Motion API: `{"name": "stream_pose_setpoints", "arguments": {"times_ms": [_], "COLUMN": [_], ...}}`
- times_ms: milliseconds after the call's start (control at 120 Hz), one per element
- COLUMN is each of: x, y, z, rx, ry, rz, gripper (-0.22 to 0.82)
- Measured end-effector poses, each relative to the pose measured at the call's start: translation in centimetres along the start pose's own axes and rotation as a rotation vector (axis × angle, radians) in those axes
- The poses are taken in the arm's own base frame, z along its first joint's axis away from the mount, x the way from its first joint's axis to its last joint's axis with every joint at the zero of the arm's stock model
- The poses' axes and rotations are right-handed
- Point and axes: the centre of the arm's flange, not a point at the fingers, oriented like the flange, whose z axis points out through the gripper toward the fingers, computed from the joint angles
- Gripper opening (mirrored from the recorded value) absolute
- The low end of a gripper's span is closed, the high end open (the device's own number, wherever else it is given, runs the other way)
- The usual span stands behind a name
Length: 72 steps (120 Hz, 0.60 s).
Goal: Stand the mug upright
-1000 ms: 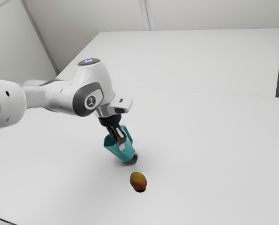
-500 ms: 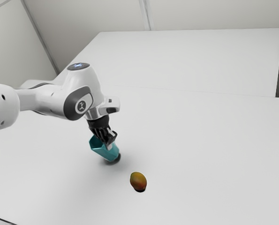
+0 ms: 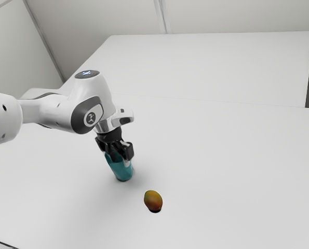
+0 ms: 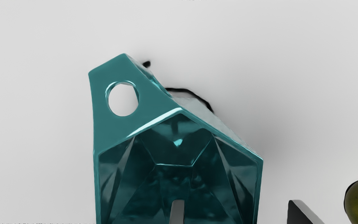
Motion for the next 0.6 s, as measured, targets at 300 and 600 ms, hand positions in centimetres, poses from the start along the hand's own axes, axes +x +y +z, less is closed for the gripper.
{"name": "stream_pose_setpoints", "arguments": {"times_ms": [300, 600], "x": [0.4, 3.6], "y": [1.5, 0.6], "z": [-7.2, -20.8], "rx": [0.047, 0.011], "ry": [0.104, 0.174], "rz": [-0.017, -0.037], "gripper": [0.53, 0.59]}}
